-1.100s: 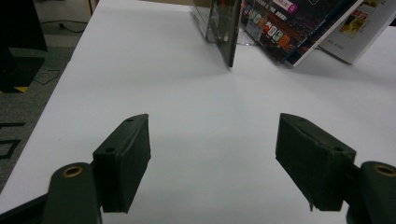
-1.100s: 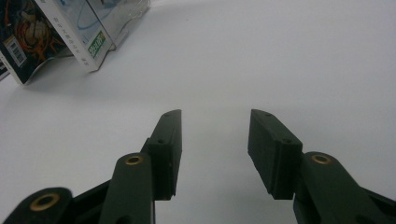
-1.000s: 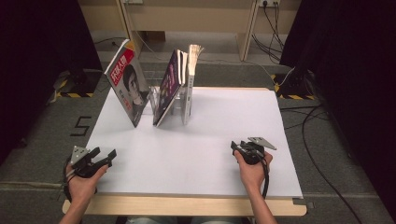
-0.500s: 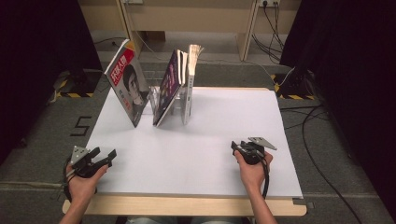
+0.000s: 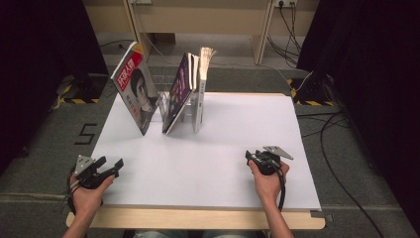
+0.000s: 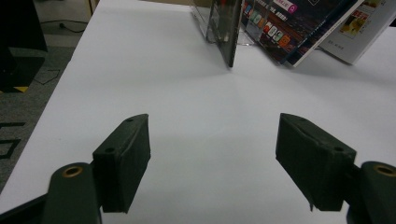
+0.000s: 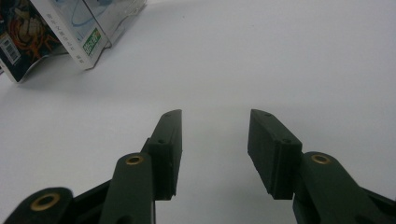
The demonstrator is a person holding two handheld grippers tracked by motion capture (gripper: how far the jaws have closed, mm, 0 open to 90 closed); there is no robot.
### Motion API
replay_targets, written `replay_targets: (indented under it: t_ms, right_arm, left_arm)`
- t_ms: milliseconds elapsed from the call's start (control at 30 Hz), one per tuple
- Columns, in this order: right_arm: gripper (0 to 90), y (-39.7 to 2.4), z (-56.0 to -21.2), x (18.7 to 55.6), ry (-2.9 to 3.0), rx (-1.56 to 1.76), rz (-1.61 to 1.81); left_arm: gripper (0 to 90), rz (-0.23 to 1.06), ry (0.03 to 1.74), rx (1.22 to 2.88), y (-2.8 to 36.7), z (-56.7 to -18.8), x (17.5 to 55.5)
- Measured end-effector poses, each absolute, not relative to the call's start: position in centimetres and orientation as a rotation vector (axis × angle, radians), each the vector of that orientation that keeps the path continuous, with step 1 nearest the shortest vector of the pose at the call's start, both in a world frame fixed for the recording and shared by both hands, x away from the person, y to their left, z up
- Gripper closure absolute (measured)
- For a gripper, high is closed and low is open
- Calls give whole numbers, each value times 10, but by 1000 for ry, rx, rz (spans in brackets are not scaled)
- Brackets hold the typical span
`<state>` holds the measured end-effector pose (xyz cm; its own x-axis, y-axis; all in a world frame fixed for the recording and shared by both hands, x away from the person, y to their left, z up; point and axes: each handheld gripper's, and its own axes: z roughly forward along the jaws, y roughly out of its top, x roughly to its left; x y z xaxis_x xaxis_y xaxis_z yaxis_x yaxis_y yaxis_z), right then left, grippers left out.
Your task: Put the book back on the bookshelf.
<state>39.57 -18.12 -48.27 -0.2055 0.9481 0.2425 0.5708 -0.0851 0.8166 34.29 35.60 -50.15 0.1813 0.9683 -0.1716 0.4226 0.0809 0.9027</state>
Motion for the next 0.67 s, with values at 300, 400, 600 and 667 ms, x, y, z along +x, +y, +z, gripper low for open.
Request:
replay_targets:
  t_ms: [300, 400, 600, 667]
  right_arm:
    - [555, -180, -483, 396, 1779, 1641, 1208]
    - [555, -180, -483, 396, 1778, 1640, 1208]
    - [548, -179, -484, 394, 1777, 1649, 1204]
    - [546, -179, -484, 395, 1774, 1648, 1207]
  left_arm:
    - [257, 717, 1396, 1503, 356, -502, 343]
    - [256, 719, 1396, 1501, 356, -502, 343]
    - [256, 717, 1399, 1501, 356, -502, 343]
    - [256, 717, 1400, 1503, 356, -502, 343]
